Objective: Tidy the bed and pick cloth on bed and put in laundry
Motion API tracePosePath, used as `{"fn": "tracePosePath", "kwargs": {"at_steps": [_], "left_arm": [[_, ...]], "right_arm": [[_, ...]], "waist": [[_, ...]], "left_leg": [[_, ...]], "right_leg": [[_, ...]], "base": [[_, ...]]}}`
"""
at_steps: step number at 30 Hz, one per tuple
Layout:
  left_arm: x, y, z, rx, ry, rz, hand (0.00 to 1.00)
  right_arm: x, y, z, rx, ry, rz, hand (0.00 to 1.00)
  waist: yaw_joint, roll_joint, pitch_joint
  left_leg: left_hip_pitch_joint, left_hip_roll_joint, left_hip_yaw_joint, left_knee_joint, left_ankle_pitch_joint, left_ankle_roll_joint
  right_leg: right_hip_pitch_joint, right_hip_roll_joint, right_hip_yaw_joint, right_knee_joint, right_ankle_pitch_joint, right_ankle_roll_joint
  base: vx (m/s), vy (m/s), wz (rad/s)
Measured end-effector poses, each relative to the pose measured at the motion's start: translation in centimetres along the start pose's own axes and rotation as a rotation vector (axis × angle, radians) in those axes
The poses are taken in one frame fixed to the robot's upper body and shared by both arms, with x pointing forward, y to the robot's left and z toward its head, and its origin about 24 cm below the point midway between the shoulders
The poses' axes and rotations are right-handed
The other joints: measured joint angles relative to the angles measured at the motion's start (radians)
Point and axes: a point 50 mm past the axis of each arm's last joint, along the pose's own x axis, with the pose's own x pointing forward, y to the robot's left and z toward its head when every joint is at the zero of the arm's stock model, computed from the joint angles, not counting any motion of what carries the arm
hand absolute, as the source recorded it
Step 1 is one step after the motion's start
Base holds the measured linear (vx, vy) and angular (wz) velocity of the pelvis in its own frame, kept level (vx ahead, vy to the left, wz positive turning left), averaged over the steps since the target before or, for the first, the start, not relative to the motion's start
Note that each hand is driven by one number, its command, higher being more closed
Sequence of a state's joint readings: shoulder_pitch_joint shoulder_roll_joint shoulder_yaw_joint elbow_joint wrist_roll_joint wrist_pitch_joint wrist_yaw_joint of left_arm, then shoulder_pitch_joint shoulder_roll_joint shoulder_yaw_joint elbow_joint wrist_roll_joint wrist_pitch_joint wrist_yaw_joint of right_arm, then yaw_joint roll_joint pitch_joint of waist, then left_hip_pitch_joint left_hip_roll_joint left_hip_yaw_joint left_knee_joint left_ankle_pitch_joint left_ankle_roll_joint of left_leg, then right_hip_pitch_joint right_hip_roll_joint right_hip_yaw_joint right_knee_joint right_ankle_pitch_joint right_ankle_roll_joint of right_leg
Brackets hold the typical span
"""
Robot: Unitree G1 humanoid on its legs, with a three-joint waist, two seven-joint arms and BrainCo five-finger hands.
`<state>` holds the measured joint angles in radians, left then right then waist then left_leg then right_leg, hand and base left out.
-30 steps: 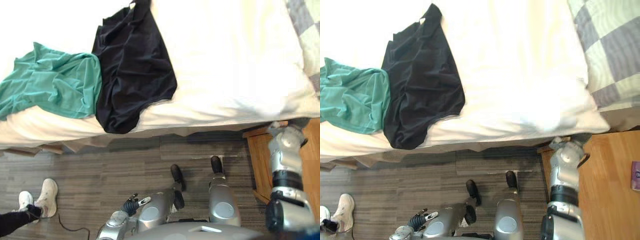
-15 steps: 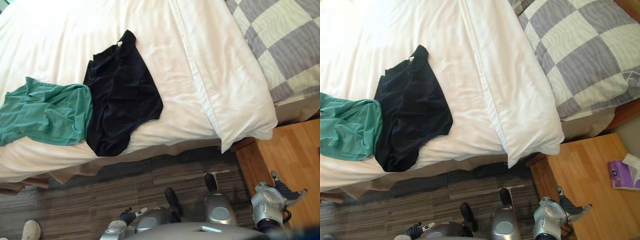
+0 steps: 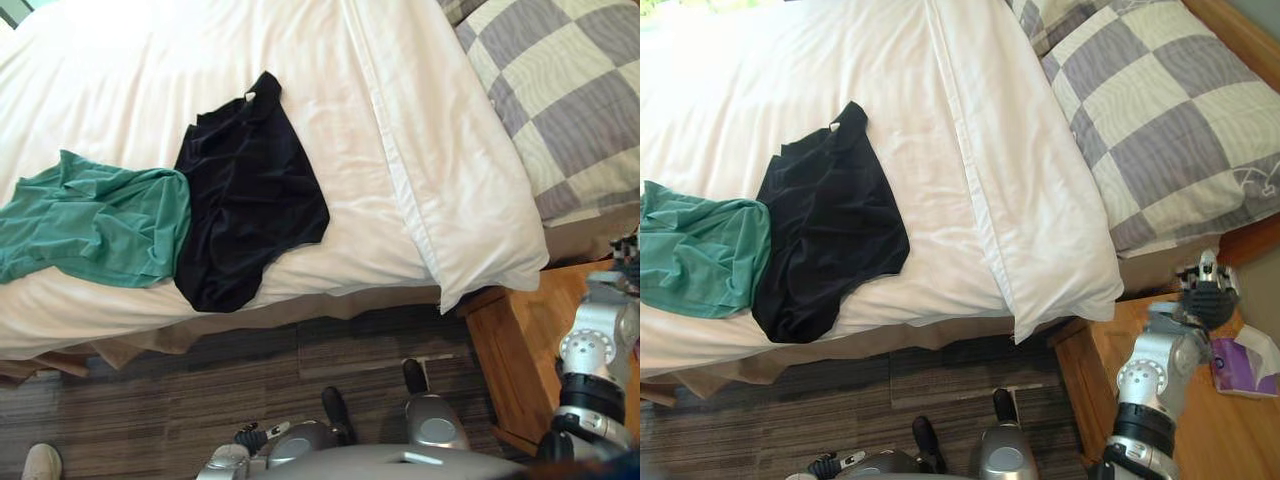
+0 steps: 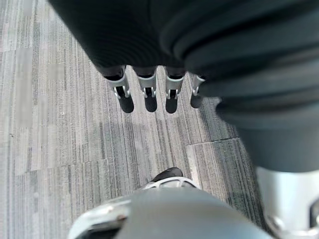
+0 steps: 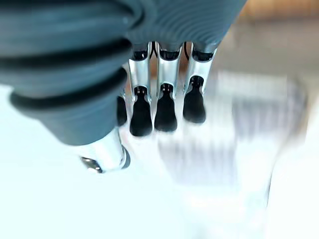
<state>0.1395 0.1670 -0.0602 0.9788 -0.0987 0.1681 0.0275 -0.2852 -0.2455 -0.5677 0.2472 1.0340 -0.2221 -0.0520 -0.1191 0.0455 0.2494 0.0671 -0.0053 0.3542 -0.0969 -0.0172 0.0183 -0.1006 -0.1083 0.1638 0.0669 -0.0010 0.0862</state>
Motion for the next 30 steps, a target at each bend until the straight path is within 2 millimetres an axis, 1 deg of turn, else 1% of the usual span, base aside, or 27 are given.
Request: {"fn": "tracePosePath", "kwargs": {"at_steps": [1,2,3,4,5,6,7,9,10,12,14,15,16,17,21,25,27,30], "left_arm": [[0.0,0.0,-0.1,-0.001,0.001,-0.003,0.0],[0.0,0.0,-0.1,-0.001,0.001,-0.004,0.0],[0.0,0.1,0.0,-0.002,-0.004,-0.005,0.0],[0.1,0.1,0.7,-0.021,-0.023,-0.008,0.0],[0.1,0.1,0.8,-0.026,-0.027,-0.01,0.0],[0.2,0.0,1.8,-0.042,-0.05,-0.015,0.0],[0.3,-0.1,2.5,-0.056,-0.066,-0.018,0.0],[0.4,-0.5,4.8,-0.104,-0.119,-0.029,0.0],[0.4,-0.7,5.3,-0.116,-0.129,-0.036,0.0],[0.4,-1.4,6.8,-0.152,-0.162,-0.052,0.0],[0.3,-1.6,7.9,-0.165,-0.184,-0.054,0.0],[0.2,-1.7,8.9,-0.182,-0.209,-0.061,0.0],[0.1,-1.7,9.9,-0.194,-0.233,-0.054,0.0],[0.1,-1.7,10.2,-0.199,-0.24,-0.052,0.0],[-0.5,-2.0,12.7,-0.238,-0.312,-0.055,0.0],[-1.0,-2.6,15.3,-0.26,-0.373,-0.083,0.0],[-1.3,-3.4,16.4,-0.297,-0.394,-0.111,0.0],[-1.9,-4.7,17.7,-0.303,-0.428,-0.152,0.0]], "right_arm": [[0.6,1.5,-0.2,0.087,0.014,0.064,1.0],[0.6,1.7,-0.2,0.094,0.015,0.075,1.0],[0.9,3.2,-0.4,0.128,0.028,0.136,1.0],[1.4,6.1,-0.7,0.185,0.042,0.233,1.0],[1.5,6.6,-0.7,0.196,0.042,0.247,1.0],[1.9,8.8,-0.5,0.217,0.046,0.322,1.0],[2.0,10.3,-0.6,0.224,0.057,0.372,1.0],[1.6,14.6,-1.1,0.264,0.089,0.498,1.0],[1.3,15.1,-1.4,0.267,0.099,0.508,1.0],[0.3,16.2,-2.9,0.281,0.146,0.507,1.0],[-0.4,17.1,-3.8,0.319,0.164,0.493,1.0],[-0.9,17.8,-3.8,0.354,0.158,0.497,1.0],[-1.3,18.4,-3.5,0.4,0.146,0.51,1.0],[-1.4,18.5,-3.4,0.414,0.141,0.513,1.0],[-1.3,20.0,-2.5,0.522,0.094,0.54,1.0],[-1.4,19.7,-1.9,0.633,0.029,0.626,1.0],[-1.4,18.5,-2.4,0.664,0.003,0.63,1.0],[-1.2,15.2,-3.2,0.687,-0.048,0.587,1.0]], "waist": [[-0.001,0.001,0.001],[-0.001,0.001,0.001],[-0.001,0.003,0.007],[-0.002,0.007,0.04],[-0.002,0.008,0.046],[0.0,0.014,0.08],[0.002,0.021,0.106],[0.003,0.044,0.174],[0.006,0.053,0.179],[0.029,0.081,0.212],[0.039,0.092,0.224],[0.056,0.092,0.235],[0.059,0.092,0.252],[0.059,0.092,0.254],[0.069,0.093,0.26],[0.077,0.092,0.263],[0.076,0.091,0.265],[0.076,0.089,0.266]], "left_leg": [[-0.005,-0.001,-0.001,0.001,0.0,0.0],[-0.007,-0.001,-0.001,0.002,0.0,0.0],[-0.026,-0.001,-0.005,0.024,-0.006,0.002],[-0.064,0.0,-0.008,0.078,-0.026,0.008],[-0.071,0.001,-0.008,0.087,-0.03,0.01],[-0.108,0.001,-0.009,0.138,-0.047,0.016],[-0.136,0.001,-0.011,0.166,-0.056,0.019],[-0.238,0.004,-0.017,0.251,-0.079,0.022],[-0.267,0.005,-0.018,0.265,-0.084,0.02],[-0.357,0.012,-0.024,0.316,-0.086,0.022],[-0.429,0.023,-0.029,0.354,-0.088,0.023],[-0.476,0.03,-0.031,0.38,-0.087,0.023],[-0.512,0.037,-0.038,0.401,-0.086,0.026],[-0.525,0.038,-0.04,0.406,-0.086,0.026],[-0.614,0.04,-0.038,0.443,-0.084,0.028],[-0.688,0.039,-0.041,0.49,-0.093,0.024],[-0.711,0.043,-0.046,0.517,-0.102,0.025],[-0.717,0.052,-0.048,0.56,-0.134,0.019]], "right_leg": [[-0.006,-0.001,0.0,0.005,0.0,0.0],[-0.008,-0.001,0.0,0.006,0.0,0.0],[-0.022,-0.003,0.0,0.017,0.0,0.0],[-0.046,-0.009,0.0,0.042,-0.001,-0.001],[-0.051,-0.01,0.0,0.046,-0.002,-0.001],[-0.077,-0.016,0.002,0.069,-0.008,-0.002],[-0.097,-0.02,0.002,0.088,-0.015,-0.002],[-0.192,-0.028,0.001,0.161,-0.031,0.003],[-0.22,-0.029,0.001,0.177,-0.034,0.004],[-0.307,-0.029,-0.007,0.23,-0.042,-0.002],[-0.37,-0.027,-0.018,0.258,-0.045,-0.006],[-0.417,-0.027,-0.021,0.278,-0.045,-0.007],[-0.447,-0.029,-0.036,0.295,-0.048,-0.011],[-0.459,-0.029,-0.039,0.301,-0.049,-0.013],[-0.559,-0.034,-0.042,0.358,-0.056,-0.016],[-0.65,-0.04,-0.042,0.446,-0.093,-0.022],[-0.675,-0.041,-0.043,0.481,-0.109,-0.028],[-0.677,-0.038,-0.045,0.519,-0.135,-0.031]], "base": [[0.01,-0.041,0.02],[0.0,-0.039,0.05],[-0.02,-0.033,0.09],[-0.02,-0.033,0.09],[-0.09,-0.031,0.09],[-0.1,-0.018,0.08],[-0.16,-0.027,0.14],[-0.17,-0.021,0.2],[-0.15,-0.028,0.24],[-0.09,-0.04,0.25],[-0.06,-0.045,0.23],[-0.04,-0.059,0.25],[-0.01,-0.043,0.2],[-0.01,-0.038,0.2],[0.01,-0.024,0.09],[-0.01,-0.034,0.14],[-0.02,-0.057,0.12],[0.0,-0.048,0.01]]}}
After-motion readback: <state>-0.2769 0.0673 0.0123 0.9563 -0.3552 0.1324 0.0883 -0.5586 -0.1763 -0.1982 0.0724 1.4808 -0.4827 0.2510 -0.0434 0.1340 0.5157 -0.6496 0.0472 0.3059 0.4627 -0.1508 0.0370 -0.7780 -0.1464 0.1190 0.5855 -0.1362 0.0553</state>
